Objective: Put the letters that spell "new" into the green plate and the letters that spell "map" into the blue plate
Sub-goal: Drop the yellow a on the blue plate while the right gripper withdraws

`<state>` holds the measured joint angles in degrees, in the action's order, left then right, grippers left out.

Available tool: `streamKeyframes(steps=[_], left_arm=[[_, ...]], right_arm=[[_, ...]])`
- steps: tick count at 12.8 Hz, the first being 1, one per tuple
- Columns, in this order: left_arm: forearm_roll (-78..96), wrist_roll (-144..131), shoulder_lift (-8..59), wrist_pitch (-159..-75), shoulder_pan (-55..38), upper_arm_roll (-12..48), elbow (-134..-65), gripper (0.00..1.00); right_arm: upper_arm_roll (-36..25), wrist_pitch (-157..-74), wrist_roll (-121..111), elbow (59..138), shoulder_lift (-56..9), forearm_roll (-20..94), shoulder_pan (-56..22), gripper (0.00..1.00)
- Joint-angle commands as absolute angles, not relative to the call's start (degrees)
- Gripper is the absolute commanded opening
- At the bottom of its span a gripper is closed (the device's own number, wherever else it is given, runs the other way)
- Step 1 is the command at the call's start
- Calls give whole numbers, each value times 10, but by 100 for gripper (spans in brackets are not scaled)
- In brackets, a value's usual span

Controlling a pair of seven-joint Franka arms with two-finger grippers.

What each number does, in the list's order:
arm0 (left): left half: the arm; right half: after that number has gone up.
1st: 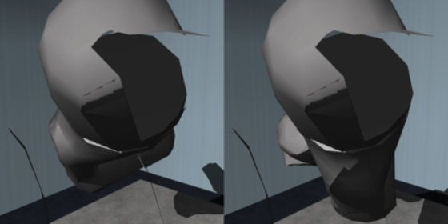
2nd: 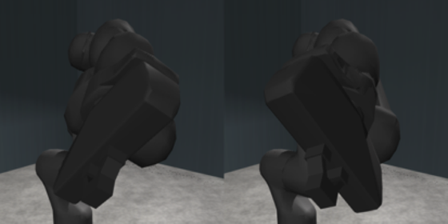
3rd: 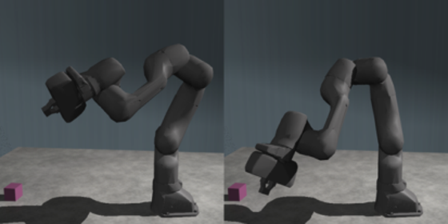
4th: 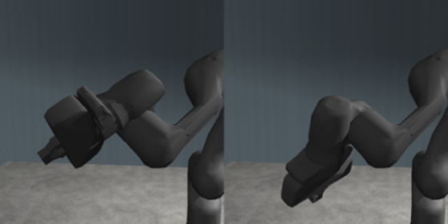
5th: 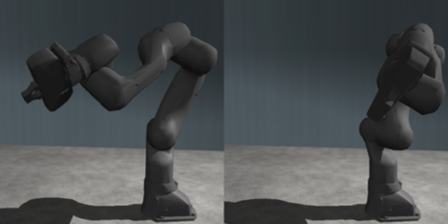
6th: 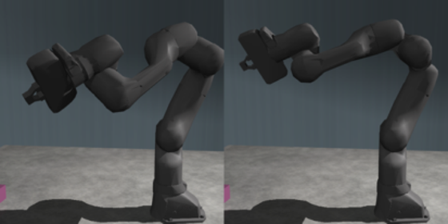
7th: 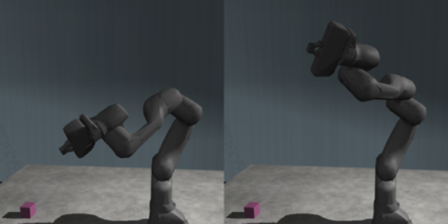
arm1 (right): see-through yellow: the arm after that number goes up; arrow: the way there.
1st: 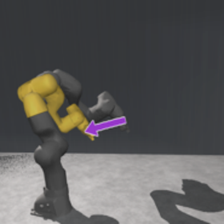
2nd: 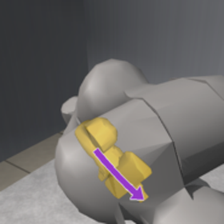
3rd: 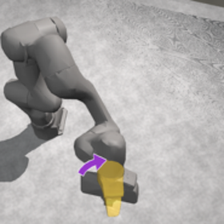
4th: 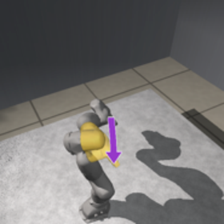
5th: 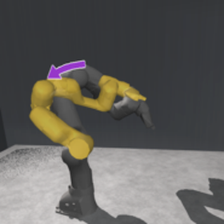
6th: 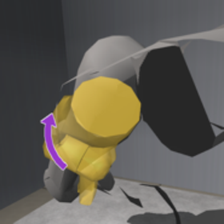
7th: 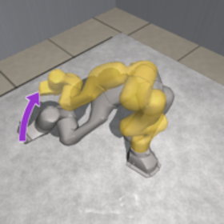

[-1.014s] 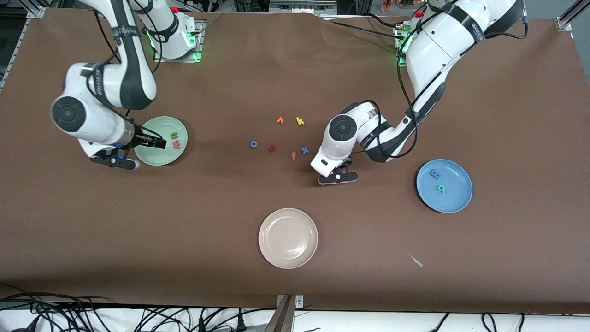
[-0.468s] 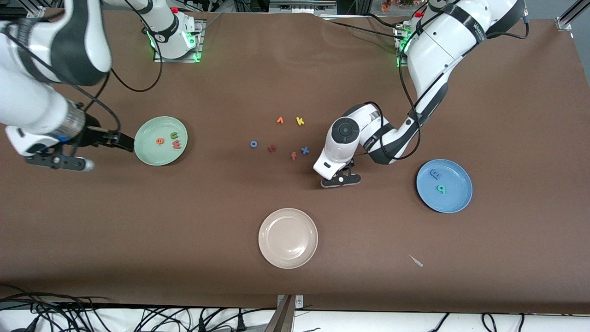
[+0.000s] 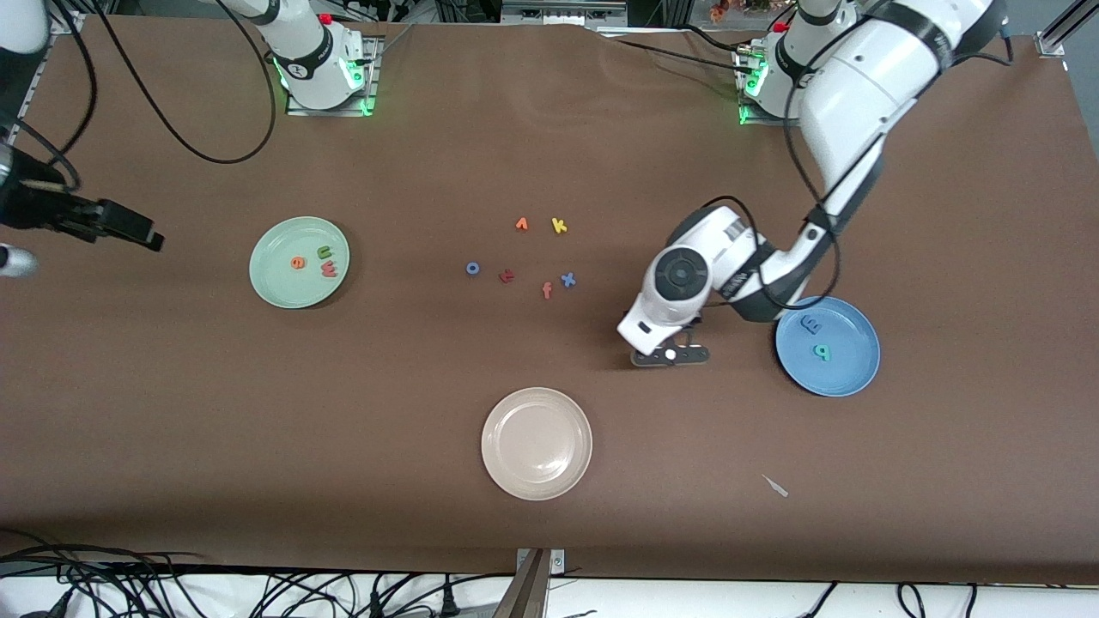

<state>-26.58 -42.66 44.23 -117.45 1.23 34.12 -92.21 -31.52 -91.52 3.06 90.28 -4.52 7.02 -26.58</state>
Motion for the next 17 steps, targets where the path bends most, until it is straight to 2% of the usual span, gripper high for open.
streamKeyframes(steps=[1,2,3,4,5,9,10,11,12,17], left_arm=[[-243,-304,417,-1101,96,381,-930,17],[-243,-261,408,-1074,118,383,-931,18],[-243,-218,404,-1057,138,383,-931,18],[-244,-172,396,-1043,163,382,-931,18],[-245,-124,394,-1026,186,382,-931,19],[-255,11,399,-1014,257,372,-933,21],[-258,31,402,-1016,259,358,-933,36],[-264,43,405,-1017,258,352,-932,85],[-258,47,404,-1017,264,351,-928,100],[-256,45,379,-978,293,353,-907,100]], right_arm=[[-207,-881,30,916,-6,34,-172,100],[-188,-882,29,919,0,24,-151,100],[-145,-882,29,920,4,6,-115,100],[-76,-882,29,930,21,-11,-59,100],[-39,-892,34,956,40,-14,-24,100],[-41,-937,27,983,45,-6,-18,100],[-41,-936,27,983,45,-6,-17,100],[-42,-932,26,980,43,-6,-17,100],[-44,-929,25,979,42,-6,-17,100],[-38,-908,26,976,43,-6,-18,100]])
